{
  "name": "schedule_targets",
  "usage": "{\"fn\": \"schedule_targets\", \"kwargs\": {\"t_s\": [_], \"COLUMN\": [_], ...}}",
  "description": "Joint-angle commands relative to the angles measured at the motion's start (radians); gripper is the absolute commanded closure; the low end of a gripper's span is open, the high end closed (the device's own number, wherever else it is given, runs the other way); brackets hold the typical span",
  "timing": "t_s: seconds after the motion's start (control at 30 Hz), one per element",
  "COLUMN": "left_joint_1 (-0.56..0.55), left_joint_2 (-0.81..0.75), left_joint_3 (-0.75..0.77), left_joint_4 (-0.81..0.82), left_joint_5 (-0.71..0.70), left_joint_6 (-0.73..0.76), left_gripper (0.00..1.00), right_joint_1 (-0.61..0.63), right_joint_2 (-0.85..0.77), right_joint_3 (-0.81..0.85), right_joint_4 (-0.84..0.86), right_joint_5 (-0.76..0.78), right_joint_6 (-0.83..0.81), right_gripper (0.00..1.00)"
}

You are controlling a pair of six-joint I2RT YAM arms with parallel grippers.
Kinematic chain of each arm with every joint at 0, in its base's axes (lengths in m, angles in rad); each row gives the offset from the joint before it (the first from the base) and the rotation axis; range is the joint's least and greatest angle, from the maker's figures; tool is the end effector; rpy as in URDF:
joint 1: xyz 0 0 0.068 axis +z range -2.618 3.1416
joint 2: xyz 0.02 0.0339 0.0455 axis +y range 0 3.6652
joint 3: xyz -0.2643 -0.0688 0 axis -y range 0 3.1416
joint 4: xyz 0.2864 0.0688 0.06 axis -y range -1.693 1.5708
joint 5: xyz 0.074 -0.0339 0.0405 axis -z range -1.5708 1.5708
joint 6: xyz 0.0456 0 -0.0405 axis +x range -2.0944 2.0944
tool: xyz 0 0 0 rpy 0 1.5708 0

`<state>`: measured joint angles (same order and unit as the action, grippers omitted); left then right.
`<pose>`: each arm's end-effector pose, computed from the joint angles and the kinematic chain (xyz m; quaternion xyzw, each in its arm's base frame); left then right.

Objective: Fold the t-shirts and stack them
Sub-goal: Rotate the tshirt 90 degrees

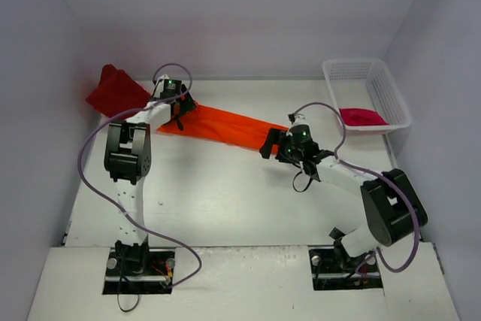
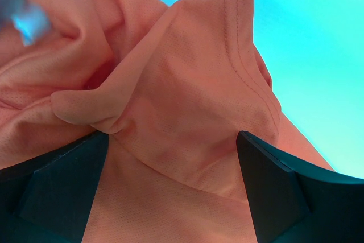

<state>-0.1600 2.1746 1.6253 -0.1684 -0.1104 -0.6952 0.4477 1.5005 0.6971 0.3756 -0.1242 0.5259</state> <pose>0.5295 -0.0804 0.1542 -0.2624 0.8706 -0.1256 0.3967 0.3148 0.1575 0.1632 -0.0007 0.8401 0.2987 0.4527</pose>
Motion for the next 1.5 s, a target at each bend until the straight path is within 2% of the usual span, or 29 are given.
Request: {"fn": "schedule_targets", "kwargs": {"t_s": [0.0,0.13,0.37,0.73,1.03,1.47], "left_joint_1": [-0.029,-0.047,-0.056,-0.069,-0.07,-0.092], "left_joint_2": [-0.006,0.013,0.039,0.063,0.096,0.149], "left_joint_3": [0.059,0.09,0.12,0.157,0.196,0.234], "left_joint_4": [0.026,0.021,0.013,0.015,0.052,0.052], "left_joint_5": [0.005,0.0,0.008,0.031,0.074,0.089], "left_joint_6": [0.014,0.025,0.029,0.043,0.054,0.048], "left_gripper": [0.1,0.1,0.1,0.1,0.1,0.1], "right_joint_1": [-0.017,-0.052,-0.084,-0.099,-0.098,-0.054], "right_joint_2": [-0.082,-0.06,0.116,0.273,0.221,0.06], "right_joint_3": [0.073,0.134,0.237,0.24,0.11,-0.033], "right_joint_4": [-0.032,-0.041,-0.004,0.103,0.163,0.14], "right_joint_5": [0.054,0.037,-0.008,-0.058,-0.083,-0.066], "right_joint_6": [-0.023,-0.056,-0.09,-0.063,-0.021,0.025], "right_gripper": [0.03,0.03,0.04,0.04,0.04,0.04]}}
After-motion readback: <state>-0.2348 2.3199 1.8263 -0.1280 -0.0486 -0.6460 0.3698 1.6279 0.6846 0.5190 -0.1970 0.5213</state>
